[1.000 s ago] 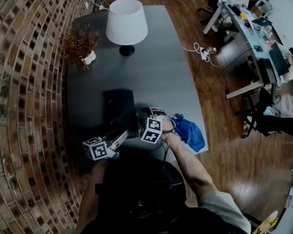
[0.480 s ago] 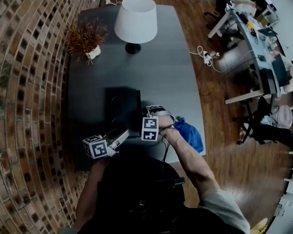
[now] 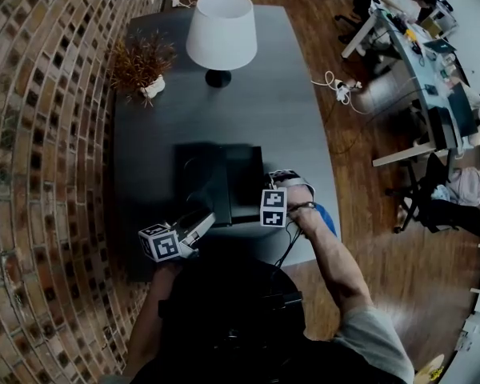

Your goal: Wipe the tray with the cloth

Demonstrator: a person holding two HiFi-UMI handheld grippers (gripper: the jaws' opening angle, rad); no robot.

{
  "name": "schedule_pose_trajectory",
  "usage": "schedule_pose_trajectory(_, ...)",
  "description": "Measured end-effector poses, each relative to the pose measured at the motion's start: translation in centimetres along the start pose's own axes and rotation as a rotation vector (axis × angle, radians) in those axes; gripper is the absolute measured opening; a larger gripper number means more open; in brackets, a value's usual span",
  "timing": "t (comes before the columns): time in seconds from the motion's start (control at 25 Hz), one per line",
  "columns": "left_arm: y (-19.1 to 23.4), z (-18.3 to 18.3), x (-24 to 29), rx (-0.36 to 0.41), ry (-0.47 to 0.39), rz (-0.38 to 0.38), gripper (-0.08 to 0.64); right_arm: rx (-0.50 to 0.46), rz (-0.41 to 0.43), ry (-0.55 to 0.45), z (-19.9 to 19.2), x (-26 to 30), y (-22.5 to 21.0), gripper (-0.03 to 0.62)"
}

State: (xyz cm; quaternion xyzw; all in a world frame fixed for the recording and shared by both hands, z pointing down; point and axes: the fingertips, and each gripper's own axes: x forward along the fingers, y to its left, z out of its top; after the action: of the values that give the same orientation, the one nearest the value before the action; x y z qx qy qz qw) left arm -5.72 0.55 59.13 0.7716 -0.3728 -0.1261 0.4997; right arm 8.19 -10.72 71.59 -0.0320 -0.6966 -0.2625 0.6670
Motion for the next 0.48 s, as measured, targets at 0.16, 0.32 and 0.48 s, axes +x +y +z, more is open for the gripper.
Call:
schedule_pose_trajectory(0.16, 0.2, 0.2, -0.3, 0.001, -0.002, 0.007, 0.103, 0.049, -0.035, -0.007, -0.6, 0.5, -0.2, 0.069)
schedule_pose_trajectory(0.32, 0.1, 0.0, 0.0, 0.011, -0.008, 0.001, 0.103, 0.082, -0.098, 0.003, -0.6, 0.5, -1.2, 0.104)
schedule_pose_trajectory(0.48, -0.8, -2.0, 1.3, -0.036, 0.064, -0.058, 0.103, 0.222, -0.189, 0.009, -3.4, -1.6, -2.1, 0.111)
